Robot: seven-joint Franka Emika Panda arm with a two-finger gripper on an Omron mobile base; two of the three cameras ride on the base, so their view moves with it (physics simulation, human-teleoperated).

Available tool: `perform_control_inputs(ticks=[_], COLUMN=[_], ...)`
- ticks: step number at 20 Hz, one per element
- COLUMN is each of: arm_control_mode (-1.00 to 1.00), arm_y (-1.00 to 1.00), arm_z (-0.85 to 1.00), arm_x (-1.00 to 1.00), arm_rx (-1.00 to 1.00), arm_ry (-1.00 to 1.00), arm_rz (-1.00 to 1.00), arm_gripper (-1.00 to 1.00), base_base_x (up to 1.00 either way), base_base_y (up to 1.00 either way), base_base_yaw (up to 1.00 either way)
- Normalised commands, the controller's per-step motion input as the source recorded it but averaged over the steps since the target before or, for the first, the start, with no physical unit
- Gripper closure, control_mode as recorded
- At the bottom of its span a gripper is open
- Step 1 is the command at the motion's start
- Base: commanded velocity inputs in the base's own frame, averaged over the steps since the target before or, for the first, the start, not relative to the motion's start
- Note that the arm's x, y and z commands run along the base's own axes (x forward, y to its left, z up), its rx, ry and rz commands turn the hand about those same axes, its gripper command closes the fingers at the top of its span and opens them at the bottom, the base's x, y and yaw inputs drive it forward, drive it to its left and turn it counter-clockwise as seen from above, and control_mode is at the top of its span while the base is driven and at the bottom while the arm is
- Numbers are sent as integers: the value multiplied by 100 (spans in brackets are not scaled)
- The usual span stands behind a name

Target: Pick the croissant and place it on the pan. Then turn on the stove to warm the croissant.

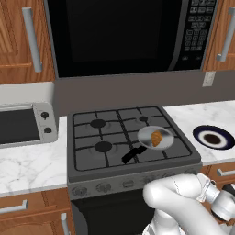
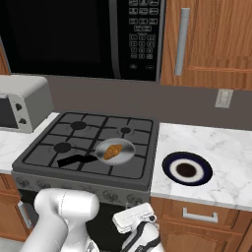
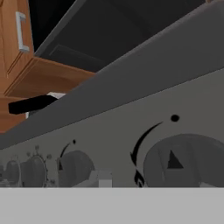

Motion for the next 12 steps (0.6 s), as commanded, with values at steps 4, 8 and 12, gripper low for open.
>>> perform_control_inputs(ticks=[4, 8, 12], arm_control_mode=[-100, -100, -100], arm_y=[-7, 38, 30], arm_z=[12, 5, 5], arm_x=[-28, -55, -9], arm_rx=[-13, -22, -23], arm_ry=[-41, -62, -54], arm_rz=[11, 31, 56], arm_gripper=[100, 100, 100], base_base_x=[0, 0, 0], base_base_y=[0, 0, 0], base_base_yaw=[0, 0, 0])
